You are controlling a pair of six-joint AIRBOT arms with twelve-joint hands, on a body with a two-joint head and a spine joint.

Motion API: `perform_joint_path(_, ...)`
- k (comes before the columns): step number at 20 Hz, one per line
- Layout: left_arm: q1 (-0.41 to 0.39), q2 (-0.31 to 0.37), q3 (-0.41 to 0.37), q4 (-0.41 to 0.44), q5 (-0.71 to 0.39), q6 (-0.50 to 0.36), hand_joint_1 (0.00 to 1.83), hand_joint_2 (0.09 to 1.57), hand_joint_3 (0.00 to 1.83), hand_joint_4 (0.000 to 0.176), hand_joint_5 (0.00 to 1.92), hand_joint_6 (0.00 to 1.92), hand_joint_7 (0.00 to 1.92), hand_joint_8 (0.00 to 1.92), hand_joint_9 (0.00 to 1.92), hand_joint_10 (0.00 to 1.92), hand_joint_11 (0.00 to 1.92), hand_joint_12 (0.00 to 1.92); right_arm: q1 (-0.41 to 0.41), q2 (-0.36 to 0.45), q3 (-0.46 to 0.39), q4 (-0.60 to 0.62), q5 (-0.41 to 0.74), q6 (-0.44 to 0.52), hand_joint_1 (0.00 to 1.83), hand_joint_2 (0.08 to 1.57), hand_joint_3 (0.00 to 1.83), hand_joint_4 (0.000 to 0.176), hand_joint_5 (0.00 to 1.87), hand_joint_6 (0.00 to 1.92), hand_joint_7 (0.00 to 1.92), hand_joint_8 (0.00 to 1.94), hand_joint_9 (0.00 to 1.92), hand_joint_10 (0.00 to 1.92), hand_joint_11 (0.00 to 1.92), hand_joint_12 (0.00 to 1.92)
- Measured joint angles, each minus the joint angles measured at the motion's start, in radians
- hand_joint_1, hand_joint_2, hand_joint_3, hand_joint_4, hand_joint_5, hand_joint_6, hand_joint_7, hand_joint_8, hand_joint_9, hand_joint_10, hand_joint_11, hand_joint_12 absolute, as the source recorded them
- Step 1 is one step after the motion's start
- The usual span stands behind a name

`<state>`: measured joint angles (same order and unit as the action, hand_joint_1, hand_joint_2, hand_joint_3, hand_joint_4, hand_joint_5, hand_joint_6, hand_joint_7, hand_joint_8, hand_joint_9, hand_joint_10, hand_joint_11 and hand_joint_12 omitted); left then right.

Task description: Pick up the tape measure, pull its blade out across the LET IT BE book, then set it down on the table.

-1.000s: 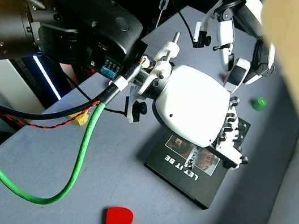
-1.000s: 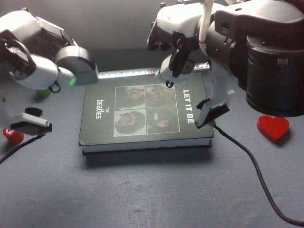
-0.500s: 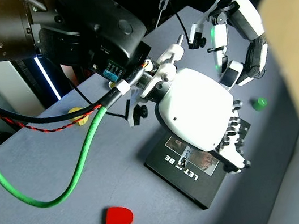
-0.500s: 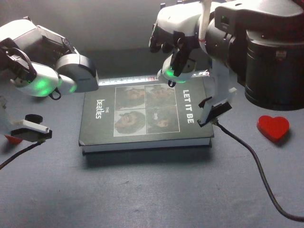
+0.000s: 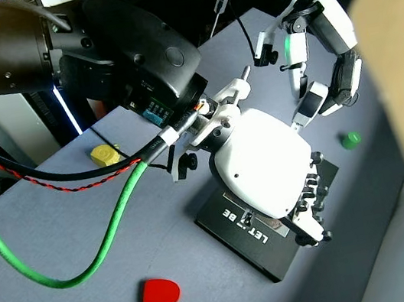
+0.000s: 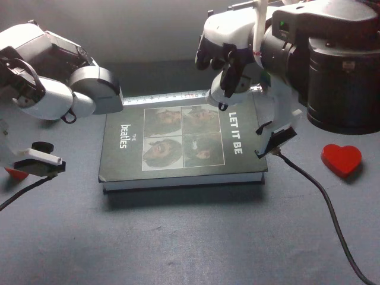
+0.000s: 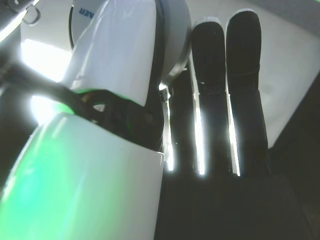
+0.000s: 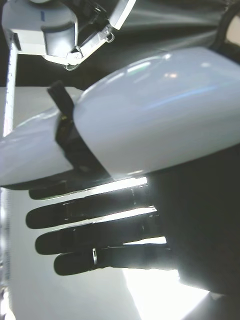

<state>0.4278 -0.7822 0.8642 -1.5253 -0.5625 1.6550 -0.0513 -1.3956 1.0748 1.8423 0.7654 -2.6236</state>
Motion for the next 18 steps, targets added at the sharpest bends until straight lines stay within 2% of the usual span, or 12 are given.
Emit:
perform_joint_path(14,0.0,0.0,0.002,-0.001,0.001,-0.001,1.37,1.14,0.0,0.0,0.84,1.02,0.98,1.03,0.85,1.34,0.77,1.25,-0.004,-0.002,0.0,-0.001,-0.001,-0.007,1.06,1.11,0.0,0.0,0.67,0.01,0.71,0.01,0.64,0.01,0.23,0.88)
perform_joint_path(18,0.0,0.0,0.002,-0.001,0.001,-0.001,1.37,1.14,0.0,0.0,0.81,1.08,0.97,1.02,0.85,1.34,0.75,1.27,-0.004,-0.002,0.0,-0.001,-0.001,-0.007,1.06,1.11,0.0,0.0,0.69,0.02,0.72,0.01,0.65,0.01,0.24,0.89)
